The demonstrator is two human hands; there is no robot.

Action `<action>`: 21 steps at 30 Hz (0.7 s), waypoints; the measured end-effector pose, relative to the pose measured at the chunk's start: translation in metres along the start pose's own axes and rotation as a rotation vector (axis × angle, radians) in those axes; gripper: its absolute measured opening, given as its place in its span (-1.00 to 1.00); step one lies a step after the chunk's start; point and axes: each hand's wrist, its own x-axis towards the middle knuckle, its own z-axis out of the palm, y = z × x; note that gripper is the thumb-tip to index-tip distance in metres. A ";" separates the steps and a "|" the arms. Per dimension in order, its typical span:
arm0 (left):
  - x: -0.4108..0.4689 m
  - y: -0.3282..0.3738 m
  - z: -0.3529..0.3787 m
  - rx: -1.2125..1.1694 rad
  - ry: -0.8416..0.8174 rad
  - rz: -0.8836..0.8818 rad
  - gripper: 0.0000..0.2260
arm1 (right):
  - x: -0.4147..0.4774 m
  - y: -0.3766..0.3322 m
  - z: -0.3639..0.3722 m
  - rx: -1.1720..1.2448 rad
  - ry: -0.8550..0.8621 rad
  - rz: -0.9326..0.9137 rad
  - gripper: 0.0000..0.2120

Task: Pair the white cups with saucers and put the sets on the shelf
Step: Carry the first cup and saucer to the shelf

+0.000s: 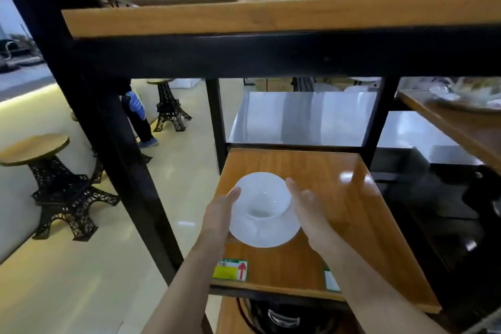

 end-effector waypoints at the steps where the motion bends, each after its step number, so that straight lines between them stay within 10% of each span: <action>1: 0.011 0.001 -0.003 0.006 0.007 -0.002 -0.74 | 0.007 -0.002 0.005 -0.005 0.004 -0.001 -0.63; 21: 0.078 -0.018 -0.012 0.215 0.017 0.027 -0.70 | 0.072 0.017 0.034 -0.239 0.111 0.121 -0.28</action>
